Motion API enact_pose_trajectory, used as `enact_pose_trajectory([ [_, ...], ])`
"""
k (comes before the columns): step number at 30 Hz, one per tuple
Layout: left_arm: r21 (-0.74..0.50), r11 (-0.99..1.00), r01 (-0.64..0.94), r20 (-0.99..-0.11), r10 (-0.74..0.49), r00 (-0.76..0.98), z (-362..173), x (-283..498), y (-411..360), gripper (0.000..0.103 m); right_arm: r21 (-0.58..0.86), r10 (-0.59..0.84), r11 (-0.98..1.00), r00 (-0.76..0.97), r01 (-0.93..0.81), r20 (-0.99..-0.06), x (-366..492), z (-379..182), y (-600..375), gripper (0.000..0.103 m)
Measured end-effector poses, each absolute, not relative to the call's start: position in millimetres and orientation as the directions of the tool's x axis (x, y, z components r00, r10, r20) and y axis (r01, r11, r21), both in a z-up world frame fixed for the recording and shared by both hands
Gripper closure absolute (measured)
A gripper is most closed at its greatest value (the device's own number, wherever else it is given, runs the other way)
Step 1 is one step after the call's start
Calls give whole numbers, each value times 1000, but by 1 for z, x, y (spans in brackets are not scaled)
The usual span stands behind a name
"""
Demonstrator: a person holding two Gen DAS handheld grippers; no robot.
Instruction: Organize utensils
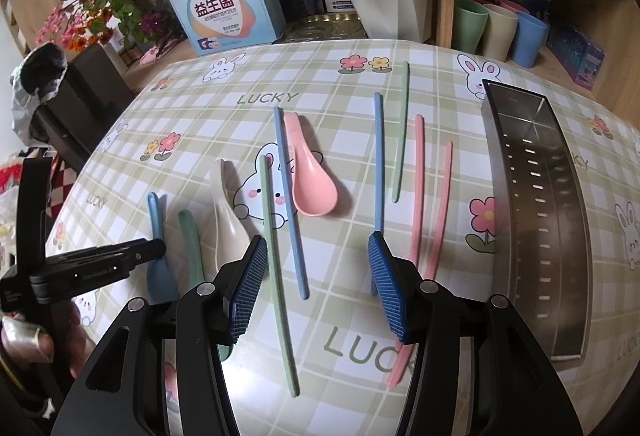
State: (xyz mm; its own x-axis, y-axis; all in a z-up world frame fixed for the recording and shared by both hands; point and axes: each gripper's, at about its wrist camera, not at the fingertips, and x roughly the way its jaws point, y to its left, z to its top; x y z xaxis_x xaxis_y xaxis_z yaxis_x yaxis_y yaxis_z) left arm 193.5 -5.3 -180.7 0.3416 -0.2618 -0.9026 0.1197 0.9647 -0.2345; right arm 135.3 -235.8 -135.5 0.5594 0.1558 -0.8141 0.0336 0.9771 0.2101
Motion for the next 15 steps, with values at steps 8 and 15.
enact_pose_trajectory([
  [8,-254,957,142,-903,-287,319,-180,194,-10,92,222,159,974,571,42,-806,134,-133,-240,52],
  [15,-266,945,193,-904,-314,291,-175,186,-23,98,232,159,971,579,53,-800,131,-132,-244,52],
])
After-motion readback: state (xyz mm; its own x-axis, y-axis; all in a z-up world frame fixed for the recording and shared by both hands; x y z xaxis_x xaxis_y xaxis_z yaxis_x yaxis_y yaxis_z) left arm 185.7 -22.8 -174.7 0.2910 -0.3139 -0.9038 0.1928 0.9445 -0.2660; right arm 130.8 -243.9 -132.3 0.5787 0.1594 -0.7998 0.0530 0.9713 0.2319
